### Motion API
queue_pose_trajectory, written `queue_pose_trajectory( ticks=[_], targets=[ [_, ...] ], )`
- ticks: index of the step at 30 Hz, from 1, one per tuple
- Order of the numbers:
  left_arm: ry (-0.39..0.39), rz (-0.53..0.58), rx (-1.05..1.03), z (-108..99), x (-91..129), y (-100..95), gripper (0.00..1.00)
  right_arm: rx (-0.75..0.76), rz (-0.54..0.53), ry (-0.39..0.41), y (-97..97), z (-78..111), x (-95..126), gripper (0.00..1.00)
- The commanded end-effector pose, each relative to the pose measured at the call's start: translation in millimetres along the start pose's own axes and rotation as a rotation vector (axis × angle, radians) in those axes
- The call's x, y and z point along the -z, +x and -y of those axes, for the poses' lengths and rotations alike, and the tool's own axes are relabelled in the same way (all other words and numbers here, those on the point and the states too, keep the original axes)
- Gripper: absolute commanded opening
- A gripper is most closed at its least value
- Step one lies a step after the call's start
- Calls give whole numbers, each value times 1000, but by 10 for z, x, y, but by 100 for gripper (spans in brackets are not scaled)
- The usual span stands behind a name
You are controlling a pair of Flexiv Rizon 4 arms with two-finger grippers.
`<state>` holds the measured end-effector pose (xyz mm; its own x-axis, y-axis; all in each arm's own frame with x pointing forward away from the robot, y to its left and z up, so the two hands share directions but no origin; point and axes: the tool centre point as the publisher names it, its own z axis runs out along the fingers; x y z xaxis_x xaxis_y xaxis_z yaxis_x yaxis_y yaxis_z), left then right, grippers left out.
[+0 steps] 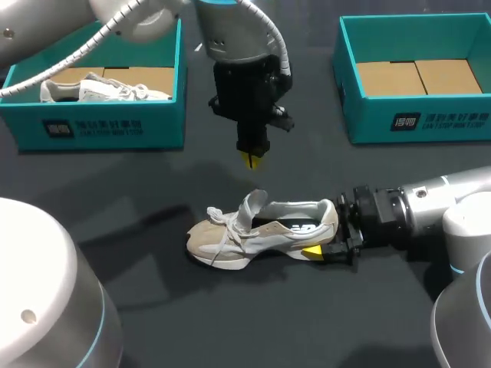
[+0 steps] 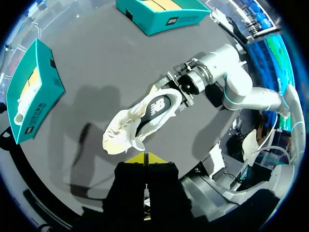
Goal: Take the shoe out of the shoebox, open the shoe tongue, remove and reinsert the insole, then place the shoe into the shoebox
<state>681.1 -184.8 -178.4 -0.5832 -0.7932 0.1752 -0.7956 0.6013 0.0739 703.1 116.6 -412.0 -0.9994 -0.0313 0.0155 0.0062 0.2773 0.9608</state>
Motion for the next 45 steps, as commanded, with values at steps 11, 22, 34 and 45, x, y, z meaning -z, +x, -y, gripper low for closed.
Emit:
queue_pose_trajectory(
  ticks=[11,22,34,45],
  targets=[
    [135,52,-919,116,-259,230,0,0,1,4,3,-5,-13,0],
    [165,47,-953,139,-318,315,0,0,1,4,3,-5,-13,0],
    [115,-18,-1068,696,-1274,624,0,0,1,4,3,-5,-13,0],
    [115,-18,-1068,696,-1274,624,0,0,1,4,3,-5,-13,0]
  ],
)
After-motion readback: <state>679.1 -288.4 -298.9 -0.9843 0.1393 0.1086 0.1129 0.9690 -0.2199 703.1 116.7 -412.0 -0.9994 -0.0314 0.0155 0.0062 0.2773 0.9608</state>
